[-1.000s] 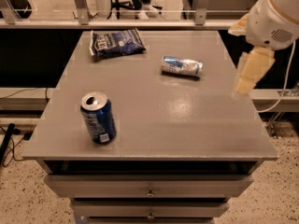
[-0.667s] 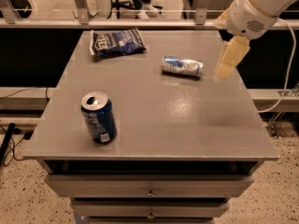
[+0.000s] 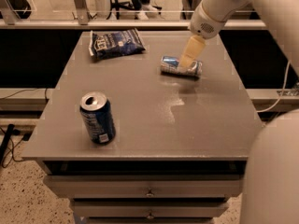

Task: Place redbull can upright

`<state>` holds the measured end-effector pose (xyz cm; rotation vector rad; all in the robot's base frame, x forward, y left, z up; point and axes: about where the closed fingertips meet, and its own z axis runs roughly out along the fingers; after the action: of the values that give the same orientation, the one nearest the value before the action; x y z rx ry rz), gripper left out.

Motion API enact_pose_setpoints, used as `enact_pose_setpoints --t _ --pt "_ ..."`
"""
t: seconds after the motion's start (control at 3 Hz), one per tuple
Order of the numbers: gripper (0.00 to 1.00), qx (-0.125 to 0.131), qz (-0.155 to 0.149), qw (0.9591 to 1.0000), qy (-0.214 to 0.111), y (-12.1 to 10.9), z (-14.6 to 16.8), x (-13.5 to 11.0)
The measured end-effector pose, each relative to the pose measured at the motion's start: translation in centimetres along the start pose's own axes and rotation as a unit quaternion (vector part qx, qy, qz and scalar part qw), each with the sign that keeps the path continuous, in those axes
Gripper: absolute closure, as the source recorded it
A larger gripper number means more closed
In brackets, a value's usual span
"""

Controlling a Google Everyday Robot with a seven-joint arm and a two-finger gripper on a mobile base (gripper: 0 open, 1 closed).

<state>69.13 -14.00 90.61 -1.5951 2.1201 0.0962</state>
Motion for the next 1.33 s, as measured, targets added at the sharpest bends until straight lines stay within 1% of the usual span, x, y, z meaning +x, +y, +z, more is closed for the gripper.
enact_pose_setpoints --t 0.33,0.67,1.0,1.33 --pt "0.0 -0.003 0.039 0.999 0.022 -1.5 3.3 -0.3" --pt "0.0 -0.022 0.083 0.995 0.051 -1.8 6.0 0.4" --pt "0.13 -0.054 0.111 0.9895 0.074 -0.9 7.9 0.8" --pt "0.37 -0.075 0.13 0.9846 0.09 -0.1 8.1 1.2"
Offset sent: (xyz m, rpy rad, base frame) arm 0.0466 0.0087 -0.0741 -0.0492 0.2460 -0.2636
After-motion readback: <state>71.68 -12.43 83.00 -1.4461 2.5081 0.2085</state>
